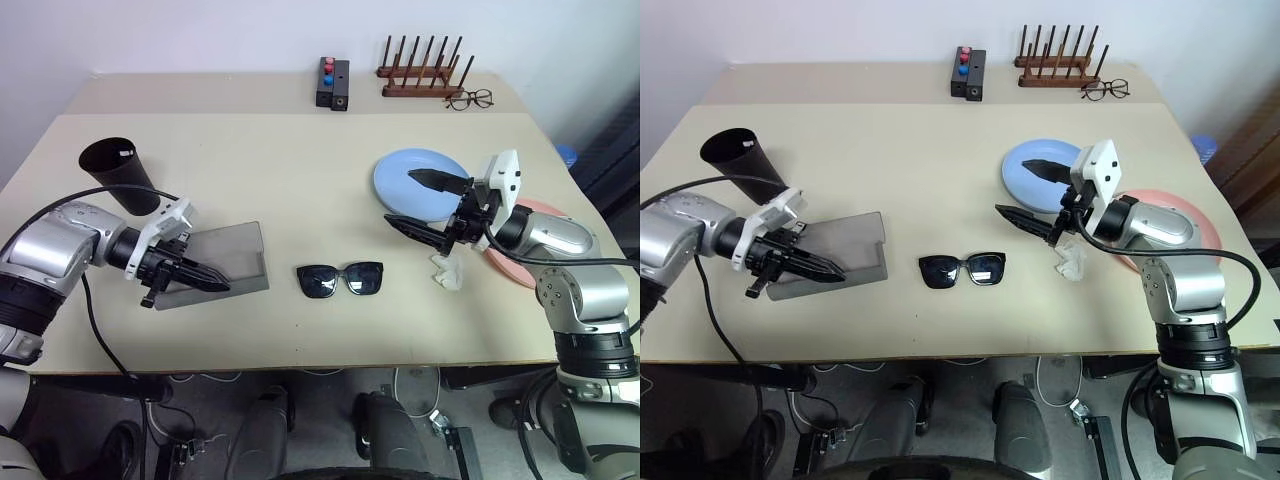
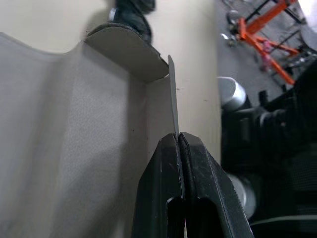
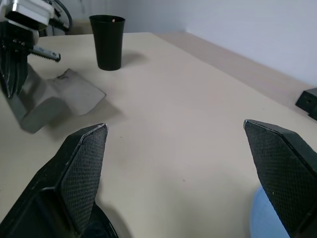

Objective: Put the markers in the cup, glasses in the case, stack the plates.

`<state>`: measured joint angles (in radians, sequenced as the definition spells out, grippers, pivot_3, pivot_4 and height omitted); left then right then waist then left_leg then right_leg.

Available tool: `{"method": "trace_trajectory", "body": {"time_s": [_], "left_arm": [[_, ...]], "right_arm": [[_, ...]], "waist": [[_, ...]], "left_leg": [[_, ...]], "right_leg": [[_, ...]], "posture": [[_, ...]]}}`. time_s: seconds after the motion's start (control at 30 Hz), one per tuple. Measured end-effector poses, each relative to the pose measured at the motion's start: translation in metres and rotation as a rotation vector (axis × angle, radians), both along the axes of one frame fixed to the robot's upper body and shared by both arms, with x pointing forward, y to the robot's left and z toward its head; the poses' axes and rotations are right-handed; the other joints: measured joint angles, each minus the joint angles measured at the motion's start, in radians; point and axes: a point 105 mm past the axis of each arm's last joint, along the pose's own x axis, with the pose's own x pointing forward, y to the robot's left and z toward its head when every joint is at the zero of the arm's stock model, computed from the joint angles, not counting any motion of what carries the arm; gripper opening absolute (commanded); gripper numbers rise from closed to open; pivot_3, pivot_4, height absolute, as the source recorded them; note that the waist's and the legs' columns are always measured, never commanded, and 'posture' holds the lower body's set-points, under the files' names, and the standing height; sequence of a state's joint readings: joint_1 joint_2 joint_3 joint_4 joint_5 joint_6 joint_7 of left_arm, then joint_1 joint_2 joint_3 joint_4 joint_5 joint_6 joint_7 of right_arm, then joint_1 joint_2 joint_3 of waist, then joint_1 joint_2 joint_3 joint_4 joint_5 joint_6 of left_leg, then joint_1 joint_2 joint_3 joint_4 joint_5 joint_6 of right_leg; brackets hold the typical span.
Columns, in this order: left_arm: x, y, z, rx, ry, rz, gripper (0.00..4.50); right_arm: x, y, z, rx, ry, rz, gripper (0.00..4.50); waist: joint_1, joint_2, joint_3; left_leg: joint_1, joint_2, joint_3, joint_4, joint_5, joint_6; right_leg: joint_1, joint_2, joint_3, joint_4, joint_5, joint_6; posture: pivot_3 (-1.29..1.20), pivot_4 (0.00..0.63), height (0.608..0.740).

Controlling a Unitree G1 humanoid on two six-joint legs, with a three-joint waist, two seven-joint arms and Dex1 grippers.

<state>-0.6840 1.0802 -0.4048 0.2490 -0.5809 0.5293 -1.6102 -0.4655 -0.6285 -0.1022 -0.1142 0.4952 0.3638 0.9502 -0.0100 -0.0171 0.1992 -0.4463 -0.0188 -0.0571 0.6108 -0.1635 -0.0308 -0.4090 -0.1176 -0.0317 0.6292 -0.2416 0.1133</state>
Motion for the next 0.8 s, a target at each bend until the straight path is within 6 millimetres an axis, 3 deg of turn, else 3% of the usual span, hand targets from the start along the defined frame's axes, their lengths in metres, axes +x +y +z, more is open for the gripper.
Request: {"method": "trace_trajectory", "body": {"time_s": [0.17,0.37,0.47,0.7,0.8], "left_arm": [[-0.013,0.001,-0.017,0.021,0.016,-0.033,0.03],[-0.02,0.004,-0.022,0.033,0.025,-0.04,0.03],[-0.019,0.005,-0.022,0.044,-0.007,-0.056,0.87],[-0.017,0.006,-0.02,0.033,-0.041,-0.058,4.35],[-0.014,0.006,-0.012,-0.002,-0.061,-0.045,4.43]], "right_arm": [[0.0,0.0,0.001,-0.001,-0.004,0.001,4.5],[0.0,0.0,0.001,-0.001,-0.004,0.001,4.5],[0.0,0.0,0.001,-0.001,-0.004,0.001,4.5],[0.0,0.0,0.001,-0.004,0.002,0.008,4.5],[-0.004,0.003,-0.001,-0.021,0.029,0.043,4.5]], "waist": [[-0.005,0.0,0.0],[-0.001,0.0,0.0],[0.0,0.0,0.0],[-0.002,0.0,0.0],[-0.001,0.001,0.0]], "left_leg": [[0.0,-0.001,0.001,-0.001,0.0,0.0],[0.0,0.0,0.001,-0.001,0.0,0.0],[0.0,0.0,0.001,0.0,0.0,0.0],[0.0,0.0,0.001,-0.001,0.0,0.0],[0.0,0.0,0.001,-0.001,0.0,0.0]], "right_leg": [[-0.001,0.002,0.0,0.001,0.0,0.0],[-0.001,0.001,0.0,0.001,0.0,0.0],[-0.001,0.001,0.0,0.0,0.0,0.0],[-0.001,0.001,0.0,0.0,0.0,0.0],[-0.001,0.001,0.0,0.0,0.0,0.0]], "posture": [[0.0,0.15,0.74],[0.0,0.15,0.74],[0.0,0.15,0.74],[0.0,0.15,0.74],[0.0,0.15,0.74]]}}
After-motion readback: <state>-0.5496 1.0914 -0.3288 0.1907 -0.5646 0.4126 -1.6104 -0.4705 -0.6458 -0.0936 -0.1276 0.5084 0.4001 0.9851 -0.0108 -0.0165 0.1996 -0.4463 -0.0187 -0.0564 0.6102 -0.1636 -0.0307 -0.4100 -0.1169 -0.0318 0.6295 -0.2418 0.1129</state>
